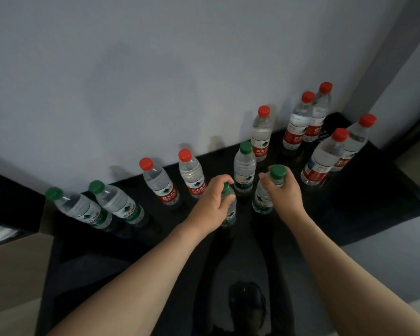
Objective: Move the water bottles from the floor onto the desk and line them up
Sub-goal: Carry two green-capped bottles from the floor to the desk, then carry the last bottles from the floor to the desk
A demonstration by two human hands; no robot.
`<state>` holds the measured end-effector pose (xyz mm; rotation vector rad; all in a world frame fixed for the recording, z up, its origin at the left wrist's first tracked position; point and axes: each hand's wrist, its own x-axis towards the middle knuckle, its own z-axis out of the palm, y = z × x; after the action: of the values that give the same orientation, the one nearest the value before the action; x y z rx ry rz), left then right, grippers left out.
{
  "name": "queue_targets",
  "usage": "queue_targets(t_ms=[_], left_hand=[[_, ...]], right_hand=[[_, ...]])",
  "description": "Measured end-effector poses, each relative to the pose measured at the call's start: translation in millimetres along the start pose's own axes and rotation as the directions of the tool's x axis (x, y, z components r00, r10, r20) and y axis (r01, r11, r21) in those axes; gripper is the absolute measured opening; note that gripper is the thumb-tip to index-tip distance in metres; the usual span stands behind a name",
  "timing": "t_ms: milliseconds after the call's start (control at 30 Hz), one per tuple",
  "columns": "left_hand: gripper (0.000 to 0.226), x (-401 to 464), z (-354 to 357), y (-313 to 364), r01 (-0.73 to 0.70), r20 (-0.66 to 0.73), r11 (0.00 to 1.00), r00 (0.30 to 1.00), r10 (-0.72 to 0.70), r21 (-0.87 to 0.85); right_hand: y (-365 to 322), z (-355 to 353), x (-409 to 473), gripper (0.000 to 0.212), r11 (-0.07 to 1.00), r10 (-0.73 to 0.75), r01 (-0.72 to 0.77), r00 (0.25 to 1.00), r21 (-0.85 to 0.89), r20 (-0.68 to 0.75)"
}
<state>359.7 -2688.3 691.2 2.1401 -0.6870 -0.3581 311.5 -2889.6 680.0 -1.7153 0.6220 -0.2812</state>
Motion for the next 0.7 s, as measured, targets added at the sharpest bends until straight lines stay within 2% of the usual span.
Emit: queue_targets(t_ms=[100,200,267,333,400,500,700], left_hand=[[0.051,-4.2,-10.2,7.9,0.027,0.068,0.996,0.997,-0.033,0.088],[0.066,-18.7,-24.0,18.5,0.040,0.070,0.990,0.996,-0.050,0.137],[0.072,-36.2,-34.2,24.9,0.018,-0.017,0.973,1.000,-0.014,0.228],[0.072,-59.3,-45.6,29.3,0.003,-0.134,0.935,0.990,0.048,0.356],[0.068,-86.6,-58.6,31.3,0.026,-0.193,0.868,0.978,0.081,0.497],[0.064,-131.6,-79.0,25.7,0.118,-0.254,0.765,0.965,0.062,0.633],[0.059,-215.9,-131.2,11.4,0.399,-0.496,0.695,0.865,-0.069,0.598]], right_hand=[[-14.3,-8.9,-12.1,0.049,0.994,-0.029,0.026,0.999,-0.105,-0.031],[-35.3,-17.0,-29.2,0.058,0.947,-0.175,0.155,0.984,-0.282,-0.044],[-53.1,-18.4,-42.1,0.056,0.865,-0.336,0.305,0.942,-0.398,-0.008],[-72.9,-14.0,-57.7,0.056,0.748,-0.469,0.456,0.877,-0.483,0.102],[-90.8,-3.0,-75.5,0.055,0.651,-0.541,0.578,0.808,-0.492,0.233],[-113.2,25.3,-103.6,0.052,0.566,-0.585,0.693,0.720,-0.447,0.374],[-144.3,97.4,-160.2,0.046,0.521,-0.616,0.810,0.575,-0.268,0.539]])
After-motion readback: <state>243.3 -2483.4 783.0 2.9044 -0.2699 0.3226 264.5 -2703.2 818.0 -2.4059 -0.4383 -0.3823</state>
